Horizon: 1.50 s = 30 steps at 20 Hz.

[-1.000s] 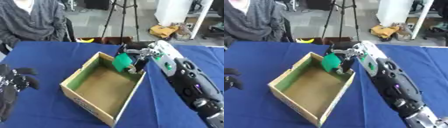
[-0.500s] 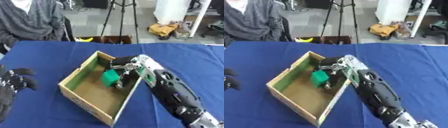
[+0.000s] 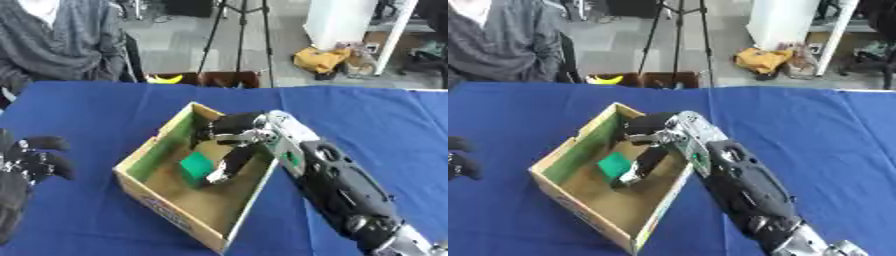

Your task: Pick up objects on the table and place them in the box.

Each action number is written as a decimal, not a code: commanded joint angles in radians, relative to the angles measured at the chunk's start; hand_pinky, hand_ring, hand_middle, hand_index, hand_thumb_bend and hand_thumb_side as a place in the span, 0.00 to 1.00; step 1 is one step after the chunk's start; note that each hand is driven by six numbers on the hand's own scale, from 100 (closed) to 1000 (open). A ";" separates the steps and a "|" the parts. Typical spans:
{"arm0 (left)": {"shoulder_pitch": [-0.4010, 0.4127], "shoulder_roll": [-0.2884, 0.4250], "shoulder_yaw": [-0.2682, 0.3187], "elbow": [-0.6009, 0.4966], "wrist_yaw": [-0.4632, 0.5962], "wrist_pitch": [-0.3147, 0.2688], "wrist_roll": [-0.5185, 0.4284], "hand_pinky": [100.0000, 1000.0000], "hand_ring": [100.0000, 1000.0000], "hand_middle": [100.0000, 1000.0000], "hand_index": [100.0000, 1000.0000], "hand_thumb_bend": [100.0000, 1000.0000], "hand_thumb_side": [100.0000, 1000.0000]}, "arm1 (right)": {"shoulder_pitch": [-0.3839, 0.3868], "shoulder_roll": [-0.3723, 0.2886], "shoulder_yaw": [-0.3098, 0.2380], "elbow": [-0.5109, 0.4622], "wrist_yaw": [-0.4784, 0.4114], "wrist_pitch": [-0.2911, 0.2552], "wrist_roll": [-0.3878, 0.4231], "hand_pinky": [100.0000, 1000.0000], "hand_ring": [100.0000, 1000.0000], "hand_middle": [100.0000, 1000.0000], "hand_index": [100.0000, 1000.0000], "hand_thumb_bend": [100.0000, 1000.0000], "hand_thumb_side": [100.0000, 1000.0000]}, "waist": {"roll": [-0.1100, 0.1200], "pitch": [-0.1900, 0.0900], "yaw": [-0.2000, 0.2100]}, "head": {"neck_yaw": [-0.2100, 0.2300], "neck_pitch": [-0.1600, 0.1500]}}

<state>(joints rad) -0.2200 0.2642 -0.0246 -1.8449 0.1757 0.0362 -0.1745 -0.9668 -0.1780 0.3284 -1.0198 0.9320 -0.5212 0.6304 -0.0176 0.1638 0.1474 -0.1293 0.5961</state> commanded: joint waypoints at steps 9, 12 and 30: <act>0.000 0.021 0.025 -0.014 -0.005 -0.003 0.020 0.46 0.48 0.56 0.67 0.35 0.98 | 0.060 -0.232 -0.085 -0.404 -0.358 0.077 -0.222 0.65 0.67 0.73 0.80 0.00 0.43 | -0.002 -0.023 -0.050 | 0.058 -0.009; 0.005 0.022 0.031 -0.013 -0.008 -0.003 0.027 0.46 0.48 0.56 0.67 0.35 0.98 | 0.129 -0.325 -0.132 -0.514 -0.481 0.153 -0.306 0.62 0.62 0.72 0.80 0.00 0.40 | -0.003 -0.023 -0.069 | 0.076 -0.007; 0.019 0.003 0.048 -0.010 -0.015 -0.006 0.047 0.46 0.48 0.56 0.66 0.35 0.98 | 0.513 -0.369 -0.361 -0.663 -0.836 0.368 -0.608 0.53 0.55 0.66 0.82 0.00 0.83 | 0.023 -0.012 -0.148 | 0.090 0.045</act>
<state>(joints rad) -0.1932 0.2625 0.0129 -1.8440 0.1652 0.0314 -0.1315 -0.4437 -0.5357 -0.0139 -1.6586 0.1163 -0.1571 0.0376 0.0062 0.1622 -0.0003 -0.0342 0.6290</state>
